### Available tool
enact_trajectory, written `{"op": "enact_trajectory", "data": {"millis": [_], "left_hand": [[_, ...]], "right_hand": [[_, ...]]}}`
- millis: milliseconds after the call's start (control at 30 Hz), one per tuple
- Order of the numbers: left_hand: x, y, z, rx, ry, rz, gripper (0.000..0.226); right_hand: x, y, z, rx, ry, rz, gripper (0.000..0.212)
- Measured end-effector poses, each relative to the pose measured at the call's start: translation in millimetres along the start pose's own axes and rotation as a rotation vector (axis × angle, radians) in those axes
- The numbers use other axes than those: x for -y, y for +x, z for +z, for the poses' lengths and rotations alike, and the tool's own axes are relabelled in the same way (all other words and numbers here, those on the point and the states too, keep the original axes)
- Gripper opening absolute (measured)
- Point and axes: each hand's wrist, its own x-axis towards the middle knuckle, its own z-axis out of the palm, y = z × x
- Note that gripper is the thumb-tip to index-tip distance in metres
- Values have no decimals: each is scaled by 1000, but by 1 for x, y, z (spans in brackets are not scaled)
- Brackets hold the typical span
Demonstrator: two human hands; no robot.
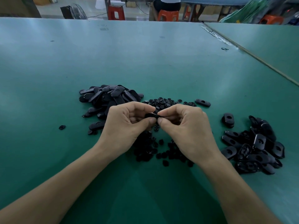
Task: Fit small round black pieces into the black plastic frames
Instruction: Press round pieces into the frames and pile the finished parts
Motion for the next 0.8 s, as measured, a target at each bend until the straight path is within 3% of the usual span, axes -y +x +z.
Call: {"op": "enact_trajectory", "data": {"millis": [533,667,800], "left_hand": [[4,2,-2,-62,-20,-13,26],[6,4,-2,-133,-119,14,20],[6,9,-5,-266,-252,-16,20]], "right_hand": [[1,5,-3,22,-26,9,15],[-6,16,-18,-70,-305,79,27],[-23,38,-44,9,-780,217,51]]}}
